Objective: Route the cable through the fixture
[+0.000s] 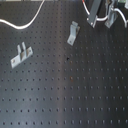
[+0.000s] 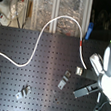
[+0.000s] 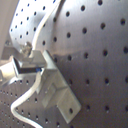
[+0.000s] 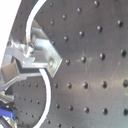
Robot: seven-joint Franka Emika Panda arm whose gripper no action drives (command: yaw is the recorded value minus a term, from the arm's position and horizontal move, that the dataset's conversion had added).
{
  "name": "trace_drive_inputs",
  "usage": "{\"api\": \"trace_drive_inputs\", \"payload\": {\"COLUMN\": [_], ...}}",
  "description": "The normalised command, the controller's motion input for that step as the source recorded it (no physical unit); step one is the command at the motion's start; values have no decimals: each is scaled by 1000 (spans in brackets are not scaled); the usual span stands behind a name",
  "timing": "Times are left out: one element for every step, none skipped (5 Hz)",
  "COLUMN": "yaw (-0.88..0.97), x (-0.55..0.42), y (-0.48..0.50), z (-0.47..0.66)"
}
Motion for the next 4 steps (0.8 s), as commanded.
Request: {"api": "trace_drive_inputs", "payload": {"yaw": [-148,-211,-274,-191], "x": [-2,36,69,25], "y": [-253,-122,45,-6], "z": [-96,-37,21,143]}}
